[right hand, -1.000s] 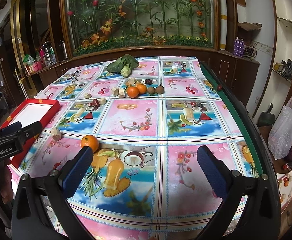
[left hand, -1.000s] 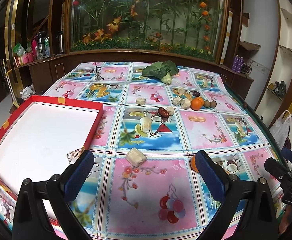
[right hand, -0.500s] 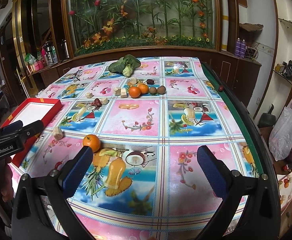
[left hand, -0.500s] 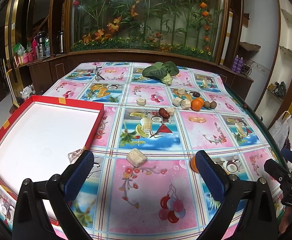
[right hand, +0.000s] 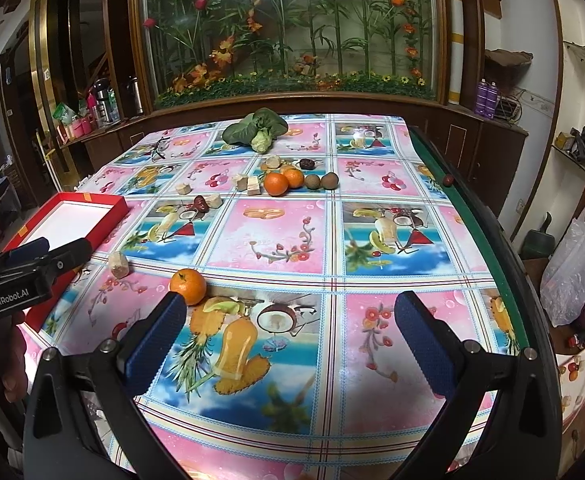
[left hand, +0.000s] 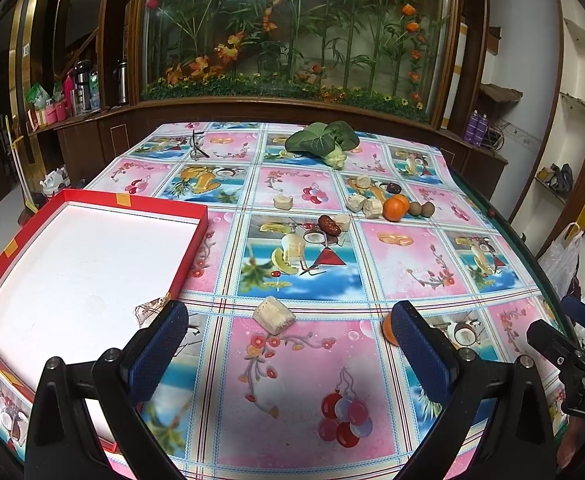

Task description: Organize fruits

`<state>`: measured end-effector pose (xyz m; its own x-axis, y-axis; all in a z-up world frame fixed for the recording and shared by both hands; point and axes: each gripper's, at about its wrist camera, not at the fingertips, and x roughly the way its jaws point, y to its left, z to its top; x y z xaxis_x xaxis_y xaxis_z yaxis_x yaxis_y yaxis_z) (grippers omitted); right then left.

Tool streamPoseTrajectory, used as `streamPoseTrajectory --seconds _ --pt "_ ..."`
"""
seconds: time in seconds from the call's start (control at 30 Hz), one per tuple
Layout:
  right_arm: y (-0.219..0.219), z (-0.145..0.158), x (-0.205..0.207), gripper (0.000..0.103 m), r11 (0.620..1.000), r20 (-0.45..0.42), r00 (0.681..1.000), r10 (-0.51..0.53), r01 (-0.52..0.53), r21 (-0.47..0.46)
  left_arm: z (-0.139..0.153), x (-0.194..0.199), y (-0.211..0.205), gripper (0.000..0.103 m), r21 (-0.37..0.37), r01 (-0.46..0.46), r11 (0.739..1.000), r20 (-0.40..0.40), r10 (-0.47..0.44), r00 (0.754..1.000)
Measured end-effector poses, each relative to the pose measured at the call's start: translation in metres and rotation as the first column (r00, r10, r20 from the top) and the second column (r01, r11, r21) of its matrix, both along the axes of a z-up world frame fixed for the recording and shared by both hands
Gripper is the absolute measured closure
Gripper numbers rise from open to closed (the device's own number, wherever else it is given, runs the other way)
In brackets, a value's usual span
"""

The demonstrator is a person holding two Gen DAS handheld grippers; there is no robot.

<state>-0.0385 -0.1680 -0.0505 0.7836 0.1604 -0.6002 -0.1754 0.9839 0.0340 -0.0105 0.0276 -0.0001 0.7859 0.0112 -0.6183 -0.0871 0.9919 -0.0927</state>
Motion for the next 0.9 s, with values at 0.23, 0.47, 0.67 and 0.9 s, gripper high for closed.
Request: streamPoseTrajectory --seconds 0.23,0.47,0.67,0.9 --pt "0.0009 -0.0003 -0.0004 0.0 1.0 0.0 1.0 -0.003 0.003 -0.001 0.0001 -0.0001 0.0003 0.002 0.0 0.001 1.0 -0.002 -0.001 1.0" --pt "0.0002 -0.0003 -0.0007 0.0 1.0 0.0 1.0 -0.001 0.001 -0.001 -0.0005 0.0 0.0009 0.002 -0.003 0.001 1.0 -0.003 -0.001 1.0" --pt "0.0014 -0.0009 -0.001 0.0 1.0 0.0 1.0 -0.001 0.001 -0.002 -0.0009 -0.0007 0.0017 0.002 -0.004 0.001 1.0 -0.004 -0.001 1.0" --pt "0.003 -0.0016 -0.0017 0.0 1.0 0.001 1.0 -0.001 0.001 -0.003 -0.0016 -0.0007 0.0024 0.002 -0.007 0.003 1.0 -0.006 -0.003 1.0"
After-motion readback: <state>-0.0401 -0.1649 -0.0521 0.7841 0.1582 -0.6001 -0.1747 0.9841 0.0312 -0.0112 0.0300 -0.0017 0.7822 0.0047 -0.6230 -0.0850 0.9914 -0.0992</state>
